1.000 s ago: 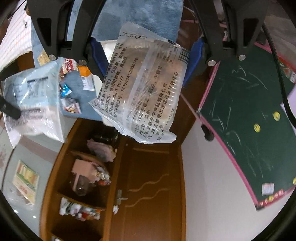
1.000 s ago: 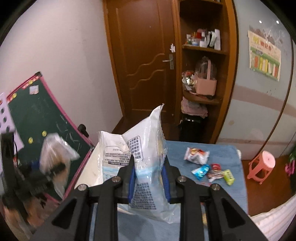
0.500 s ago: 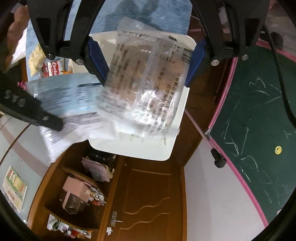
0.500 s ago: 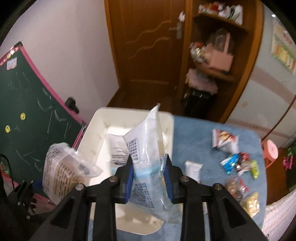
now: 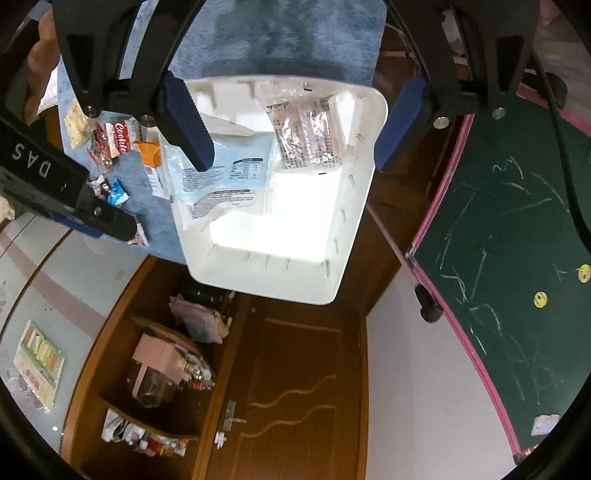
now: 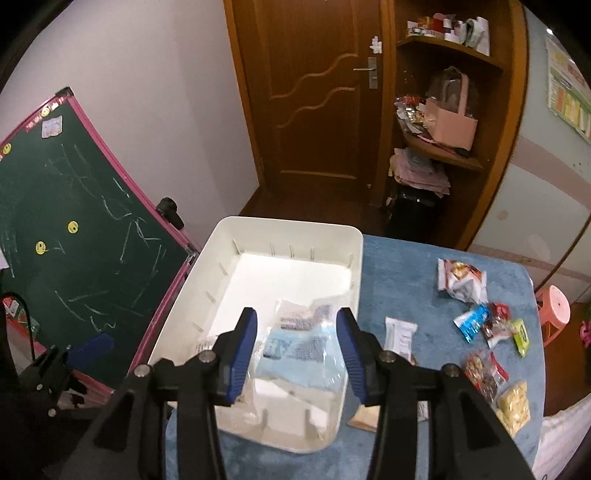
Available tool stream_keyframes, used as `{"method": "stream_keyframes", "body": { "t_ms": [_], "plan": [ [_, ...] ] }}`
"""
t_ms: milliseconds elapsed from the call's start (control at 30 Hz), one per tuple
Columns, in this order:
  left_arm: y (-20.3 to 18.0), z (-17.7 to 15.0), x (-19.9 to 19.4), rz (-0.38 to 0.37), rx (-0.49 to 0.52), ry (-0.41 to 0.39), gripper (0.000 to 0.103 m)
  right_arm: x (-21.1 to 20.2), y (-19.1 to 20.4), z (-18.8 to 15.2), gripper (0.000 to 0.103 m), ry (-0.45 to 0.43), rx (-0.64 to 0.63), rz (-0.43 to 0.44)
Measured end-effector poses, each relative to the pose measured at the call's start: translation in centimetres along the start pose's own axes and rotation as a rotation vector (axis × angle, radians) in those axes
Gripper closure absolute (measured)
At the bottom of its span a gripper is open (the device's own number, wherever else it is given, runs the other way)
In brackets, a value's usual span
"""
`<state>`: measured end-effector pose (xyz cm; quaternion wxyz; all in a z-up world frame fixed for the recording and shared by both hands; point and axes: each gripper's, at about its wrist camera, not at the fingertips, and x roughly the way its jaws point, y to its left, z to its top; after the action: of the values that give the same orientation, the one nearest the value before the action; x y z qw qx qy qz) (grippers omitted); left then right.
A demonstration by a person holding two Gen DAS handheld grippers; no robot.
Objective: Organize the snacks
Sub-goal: 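Carry both bags over the white tray and open both tools to drop them, then move both tools back toward the two clear puffed-snack bags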
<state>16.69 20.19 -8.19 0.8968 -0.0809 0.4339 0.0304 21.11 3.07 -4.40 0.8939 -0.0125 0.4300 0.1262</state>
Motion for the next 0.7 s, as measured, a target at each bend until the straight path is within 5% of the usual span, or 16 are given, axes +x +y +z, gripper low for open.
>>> {"method": "stream_keyframes", "body": {
  "t_ms": [233,533,700],
  "plan": [
    [-2.3,-2.9,-3.0,-0.021,0.033,-0.024,0.015,-4.1,-3.3,-4.6,0.058,-0.042,0.05,0.009],
    [-8.1,-5.3,-6.7,-0.092,0.06,-0.064,0.015,-9.0,-9.1,-10.0,0.057,-0.08,0.075,-0.084],
    [-11.5,-6.4,-7.6,-0.187,0.059,-0.056,0.015,-12.0,-13.0,-12.2,0.041,-0.138,0.095,-0.147]
  ]
}}
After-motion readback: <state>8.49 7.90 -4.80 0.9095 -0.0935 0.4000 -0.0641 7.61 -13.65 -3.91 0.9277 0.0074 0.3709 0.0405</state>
